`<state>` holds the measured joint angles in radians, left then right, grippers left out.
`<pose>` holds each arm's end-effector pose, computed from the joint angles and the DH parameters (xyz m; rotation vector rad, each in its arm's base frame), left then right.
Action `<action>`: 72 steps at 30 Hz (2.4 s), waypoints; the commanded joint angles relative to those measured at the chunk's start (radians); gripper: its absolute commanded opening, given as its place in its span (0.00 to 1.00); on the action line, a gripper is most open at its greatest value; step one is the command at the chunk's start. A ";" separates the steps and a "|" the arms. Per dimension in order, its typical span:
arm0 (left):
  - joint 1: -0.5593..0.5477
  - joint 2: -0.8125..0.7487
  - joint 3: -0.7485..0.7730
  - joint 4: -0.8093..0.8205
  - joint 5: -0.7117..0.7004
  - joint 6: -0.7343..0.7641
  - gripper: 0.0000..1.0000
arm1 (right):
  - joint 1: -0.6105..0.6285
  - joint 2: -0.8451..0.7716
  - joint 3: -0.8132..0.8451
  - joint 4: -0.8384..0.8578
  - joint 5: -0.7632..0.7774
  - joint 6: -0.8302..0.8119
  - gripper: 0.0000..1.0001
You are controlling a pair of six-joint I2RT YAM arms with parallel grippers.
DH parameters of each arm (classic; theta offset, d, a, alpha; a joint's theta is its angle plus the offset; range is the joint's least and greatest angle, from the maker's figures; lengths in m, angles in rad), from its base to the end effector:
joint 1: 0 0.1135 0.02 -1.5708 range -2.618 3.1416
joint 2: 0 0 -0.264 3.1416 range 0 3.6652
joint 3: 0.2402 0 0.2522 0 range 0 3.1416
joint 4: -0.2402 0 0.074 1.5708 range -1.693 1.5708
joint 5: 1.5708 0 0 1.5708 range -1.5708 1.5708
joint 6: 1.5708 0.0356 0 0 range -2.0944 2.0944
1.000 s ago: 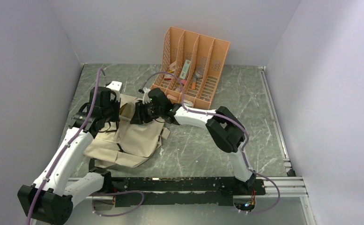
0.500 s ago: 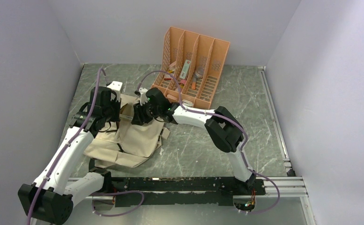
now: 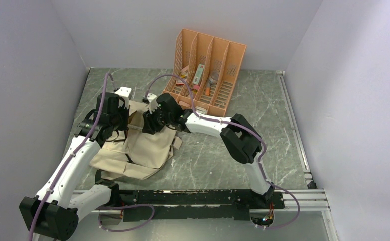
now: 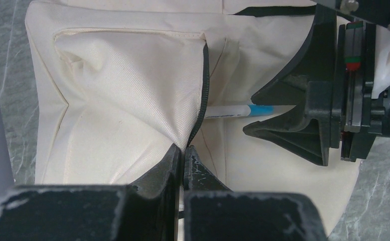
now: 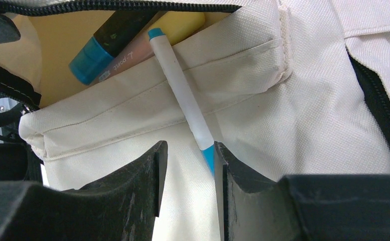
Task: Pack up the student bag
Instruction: Place the stationery in the student bag.
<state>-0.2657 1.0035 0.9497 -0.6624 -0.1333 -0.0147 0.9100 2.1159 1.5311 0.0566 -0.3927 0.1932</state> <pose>0.2023 -0.0502 0.3111 0.2165 2.2690 0.0056 0.2879 0.3925 0.2002 -1.0196 1.9966 1.0477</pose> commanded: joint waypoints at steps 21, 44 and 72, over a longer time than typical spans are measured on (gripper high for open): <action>-0.012 0.000 0.010 0.053 0.038 -0.004 0.05 | 0.020 0.117 0.078 0.036 0.004 -0.043 0.31; -0.012 -0.002 0.007 0.049 0.040 -0.009 0.05 | -0.016 0.120 0.123 0.254 -0.153 0.712 0.00; -0.012 -0.016 0.010 0.041 0.040 -0.014 0.05 | 0.091 0.195 0.171 0.228 -0.207 0.642 0.04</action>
<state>-0.2657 1.0069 0.9497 -0.6628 -0.1307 -0.0151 0.9710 2.3734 1.7870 0.2871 -0.5503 0.9089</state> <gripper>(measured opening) 0.059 0.175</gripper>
